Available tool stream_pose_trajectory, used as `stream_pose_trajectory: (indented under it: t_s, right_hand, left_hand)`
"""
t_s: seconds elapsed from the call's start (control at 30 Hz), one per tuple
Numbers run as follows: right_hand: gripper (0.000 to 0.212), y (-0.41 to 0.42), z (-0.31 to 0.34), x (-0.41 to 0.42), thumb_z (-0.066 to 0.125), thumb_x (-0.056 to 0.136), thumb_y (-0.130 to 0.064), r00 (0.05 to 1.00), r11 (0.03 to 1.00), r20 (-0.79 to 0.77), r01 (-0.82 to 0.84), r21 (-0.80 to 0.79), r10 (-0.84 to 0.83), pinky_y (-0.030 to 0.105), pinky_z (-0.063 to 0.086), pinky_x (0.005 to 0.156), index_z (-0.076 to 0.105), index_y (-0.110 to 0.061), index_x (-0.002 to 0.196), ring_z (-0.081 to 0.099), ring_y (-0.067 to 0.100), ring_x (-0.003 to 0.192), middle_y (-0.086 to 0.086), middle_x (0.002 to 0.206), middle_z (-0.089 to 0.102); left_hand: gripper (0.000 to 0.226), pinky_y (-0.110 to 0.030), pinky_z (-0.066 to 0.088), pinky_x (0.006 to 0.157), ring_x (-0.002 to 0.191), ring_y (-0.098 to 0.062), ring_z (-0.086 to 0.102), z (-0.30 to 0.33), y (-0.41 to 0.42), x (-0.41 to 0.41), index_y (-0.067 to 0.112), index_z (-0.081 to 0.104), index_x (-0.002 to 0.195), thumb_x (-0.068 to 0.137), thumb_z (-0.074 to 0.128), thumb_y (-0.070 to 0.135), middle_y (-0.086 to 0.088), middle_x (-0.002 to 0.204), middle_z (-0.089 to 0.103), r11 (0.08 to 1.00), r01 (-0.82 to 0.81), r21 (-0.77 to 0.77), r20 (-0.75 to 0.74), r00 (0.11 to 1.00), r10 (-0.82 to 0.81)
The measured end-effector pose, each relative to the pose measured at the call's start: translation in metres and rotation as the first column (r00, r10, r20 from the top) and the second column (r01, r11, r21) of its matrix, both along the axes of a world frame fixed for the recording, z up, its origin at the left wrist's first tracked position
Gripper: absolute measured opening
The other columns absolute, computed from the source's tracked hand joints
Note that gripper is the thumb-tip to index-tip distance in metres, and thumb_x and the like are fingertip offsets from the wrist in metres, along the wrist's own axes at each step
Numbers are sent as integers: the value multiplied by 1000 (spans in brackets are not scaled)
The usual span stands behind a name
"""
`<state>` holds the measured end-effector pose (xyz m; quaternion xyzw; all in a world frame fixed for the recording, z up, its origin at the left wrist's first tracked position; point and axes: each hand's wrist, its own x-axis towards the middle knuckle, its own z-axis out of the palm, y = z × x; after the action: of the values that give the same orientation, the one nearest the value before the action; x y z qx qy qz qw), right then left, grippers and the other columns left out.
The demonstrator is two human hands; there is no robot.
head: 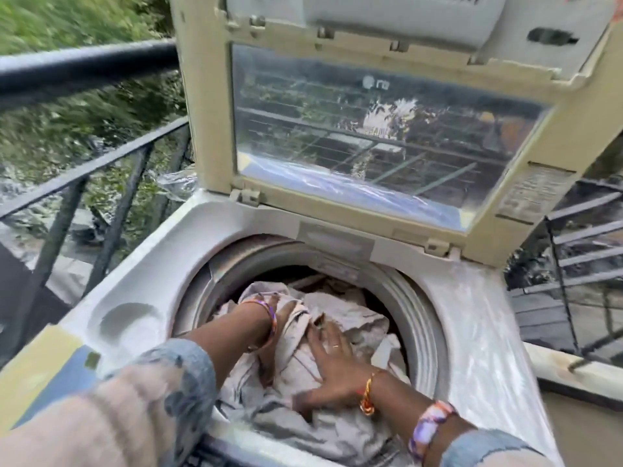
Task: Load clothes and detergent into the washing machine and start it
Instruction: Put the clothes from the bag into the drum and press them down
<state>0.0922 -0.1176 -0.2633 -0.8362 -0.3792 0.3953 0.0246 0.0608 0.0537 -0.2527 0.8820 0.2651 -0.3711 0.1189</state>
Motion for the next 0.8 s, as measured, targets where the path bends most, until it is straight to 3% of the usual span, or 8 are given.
stream_pose_trajectory:
  t_s: [0.07, 0.1, 0.2, 0.3, 0.4, 0.53, 0.63, 0.8]
  right_hand:
    - [128, -1, -7, -3, 75, 68, -50, 998, 995, 32, -51, -86, 54, 68, -1, 106, -29, -29, 141, -34, 34, 136, 13, 146, -40]
    - [132, 3, -8, -4, 78, 66, -46, 997, 993, 52, -50, -108, 56, 72, 2, 102, -30, -31, 140, -36, 33, 135, 12, 145, -41]
    - [132, 23, -35, -2, 81, 65, -35, 992, 988, 123, -23, -152, 42, 77, 9, 96, -27, -33, 141, -35, 31, 136, 9, 146, -42]
    - [130, 39, -53, 8, 81, 66, -33, 994, 985, 98, -25, -168, 42, 77, 13, 95, -26, -34, 141, -38, 30, 134, 8, 144, -44]
    - [117, 55, -70, 14, 72, 77, -21, 997, 984, 73, -22, -177, 35, 74, 13, 97, -24, -36, 141, -38, 31, 134, 7, 144, -45]
    - [104, 67, -94, 14, 62, 84, -11, 995, 989, 80, -44, -144, 56, 71, 15, 100, -19, -38, 143, -34, 32, 137, 7, 146, -42]
    - [100, 71, -107, 11, 60, 85, -10, 991, 992, 118, -45, -119, 59, 73, 14, 100, -16, -39, 143, -30, 32, 138, 7, 148, -38]
    - [94, 77, -115, 13, 50, 88, -2, 984, 994, 168, -44, -103, 61, 71, 12, 102, -16, -40, 143, -30, 31, 138, 6, 148, -39]
  left_hand:
    - [131, -49, 29, 113, 144, -33, 17, -17, 9, 5, 23, -19, 145, 59, 80, 32, -13, 158, -6, 972, 220, 82, -26, 975, -219]
    - [132, -54, 25, 114, 145, -35, 9, -30, 13, 8, 29, -19, 145, 58, 81, 32, -10, 157, -13, 952, 290, 100, -60, 957, -285]
    - [109, -62, 11, 113, 145, -35, -10, -42, 19, 12, 30, -17, 146, 76, 67, 25, -8, 155, -24, 928, 363, 82, -60, 932, -359]
    - [103, -55, 7, 117, 144, -37, -14, -69, 29, 18, 27, -18, 146, 81, 61, 17, -13, 153, -27, 936, 338, 94, -60, 941, -334]
    - [92, -49, 4, 119, 144, -38, -15, -97, 41, 20, 28, -16, 147, 87, 54, 26, -16, 153, -25, 961, 266, 78, -42, 964, -264]
    - [106, -46, 8, 120, 144, -42, -7, -119, 48, 13, 22, -24, 144, 82, 62, 26, -26, 151, -23, 952, 280, 125, -114, 957, -267]
    - [126, -47, 4, 120, 143, -42, -14, -125, 49, 7, 20, -30, 142, 71, 74, 29, -25, 151, -26, 943, 282, 176, -108, 958, -266]
    - [96, -51, 1, 117, 143, -42, -13, -122, 45, 12, 20, -24, 145, 89, 54, 22, -22, 152, -25, 949, 225, 219, -71, 974, -215]
